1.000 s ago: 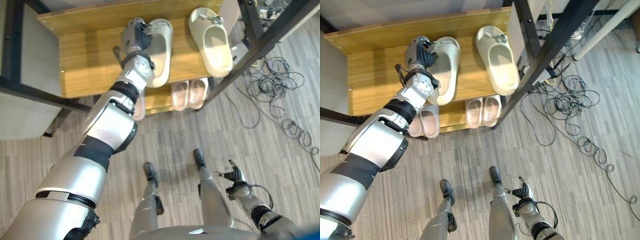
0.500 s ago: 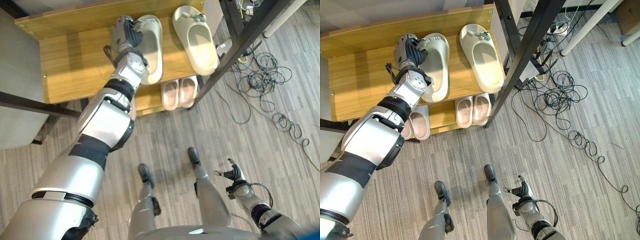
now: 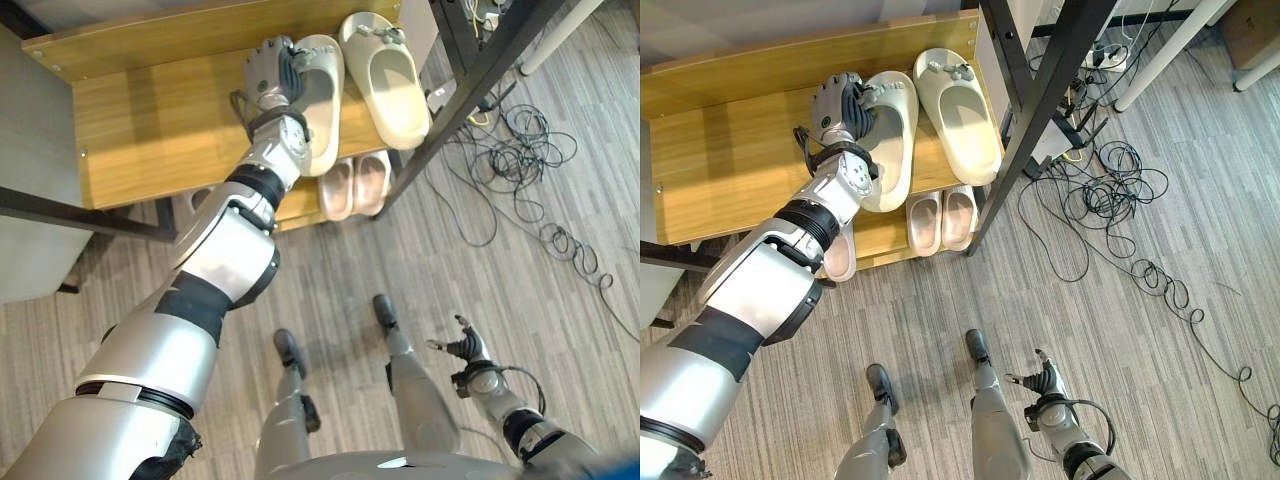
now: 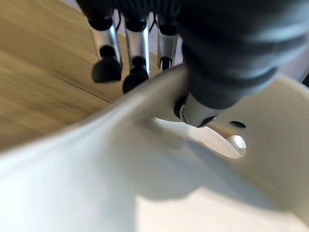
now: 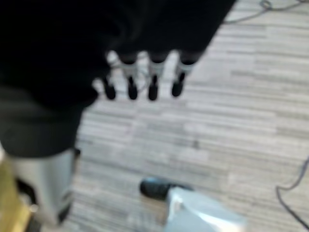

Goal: Arrange the slippers neatly on the shoe rack.

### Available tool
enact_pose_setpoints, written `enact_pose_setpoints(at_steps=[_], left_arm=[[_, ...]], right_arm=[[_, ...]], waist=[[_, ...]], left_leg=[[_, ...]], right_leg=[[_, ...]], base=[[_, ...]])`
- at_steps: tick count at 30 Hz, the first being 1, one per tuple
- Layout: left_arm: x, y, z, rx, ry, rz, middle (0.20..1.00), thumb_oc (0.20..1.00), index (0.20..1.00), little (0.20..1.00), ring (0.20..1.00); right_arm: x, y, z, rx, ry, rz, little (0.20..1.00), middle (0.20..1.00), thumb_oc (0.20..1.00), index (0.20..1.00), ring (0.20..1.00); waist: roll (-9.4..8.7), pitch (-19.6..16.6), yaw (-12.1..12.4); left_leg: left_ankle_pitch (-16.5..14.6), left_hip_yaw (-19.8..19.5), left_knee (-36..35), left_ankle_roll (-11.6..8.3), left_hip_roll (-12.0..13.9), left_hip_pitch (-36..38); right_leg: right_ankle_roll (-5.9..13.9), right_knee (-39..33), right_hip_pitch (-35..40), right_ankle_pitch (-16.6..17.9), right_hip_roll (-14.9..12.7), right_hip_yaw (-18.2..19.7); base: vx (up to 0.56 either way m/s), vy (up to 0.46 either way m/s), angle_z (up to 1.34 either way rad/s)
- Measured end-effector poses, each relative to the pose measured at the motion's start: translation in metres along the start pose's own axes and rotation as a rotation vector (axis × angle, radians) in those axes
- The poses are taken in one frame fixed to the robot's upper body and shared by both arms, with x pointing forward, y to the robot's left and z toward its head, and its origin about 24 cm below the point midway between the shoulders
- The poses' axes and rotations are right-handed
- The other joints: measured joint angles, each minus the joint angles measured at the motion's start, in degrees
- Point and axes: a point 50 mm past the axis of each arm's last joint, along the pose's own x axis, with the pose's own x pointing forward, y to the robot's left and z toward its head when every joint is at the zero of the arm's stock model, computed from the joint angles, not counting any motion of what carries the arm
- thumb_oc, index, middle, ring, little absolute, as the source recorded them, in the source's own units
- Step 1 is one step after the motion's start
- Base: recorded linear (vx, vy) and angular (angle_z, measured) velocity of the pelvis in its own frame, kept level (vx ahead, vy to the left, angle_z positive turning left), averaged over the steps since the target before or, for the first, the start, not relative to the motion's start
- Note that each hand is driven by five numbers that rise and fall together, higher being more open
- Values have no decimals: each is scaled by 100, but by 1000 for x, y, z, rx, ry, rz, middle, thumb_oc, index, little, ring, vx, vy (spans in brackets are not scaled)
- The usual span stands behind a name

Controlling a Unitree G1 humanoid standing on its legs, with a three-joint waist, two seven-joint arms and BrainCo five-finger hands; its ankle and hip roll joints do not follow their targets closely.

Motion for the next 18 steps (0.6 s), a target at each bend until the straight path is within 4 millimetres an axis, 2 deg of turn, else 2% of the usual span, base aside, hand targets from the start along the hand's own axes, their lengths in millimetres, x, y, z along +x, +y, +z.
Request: enact_pose_setpoints(at_steps=[2,11,12,18], left_arm=[[0,1,-6,10,5,2,200,200,200,200,200],[1,4,-10,-31,31,12,200,200,200,200,200],[4,9,-12,-41,39,28,200,200,200,200,200],[2,5,-11,-77,67,12,200,200,200,200,200]], right_arm=[[1,-1,3,3,-6,-4,1000,1000,1000,1000,1000],[1,-2,-1,-4,10,-6,1000,1000,1000,1000,1000],[1,-1,-1,-7,10,-4,1000,1000,1000,1000,1000],[1,-3,-4,-15,17,-5,1000,1000,1000,1000,1000]], waist=[[3,-2,-2],[6,-5,20],[0,-10,8],[29,-207,3]], left_leg=[[1,25,0,-1,0,2],[-1,110,-1,-2,9,-2],[1,118,0,-4,12,-8],[10,148,0,-5,15,-144]], right_leg=[[0,2,-18,0,14,30],[-1,47,-96,1,12,104],[-1,57,-116,1,27,113],[-11,98,-286,11,31,149]], base=[[2,-23,-4],[6,-6,-3],[-10,-12,-5],[-2,-3,-2]])
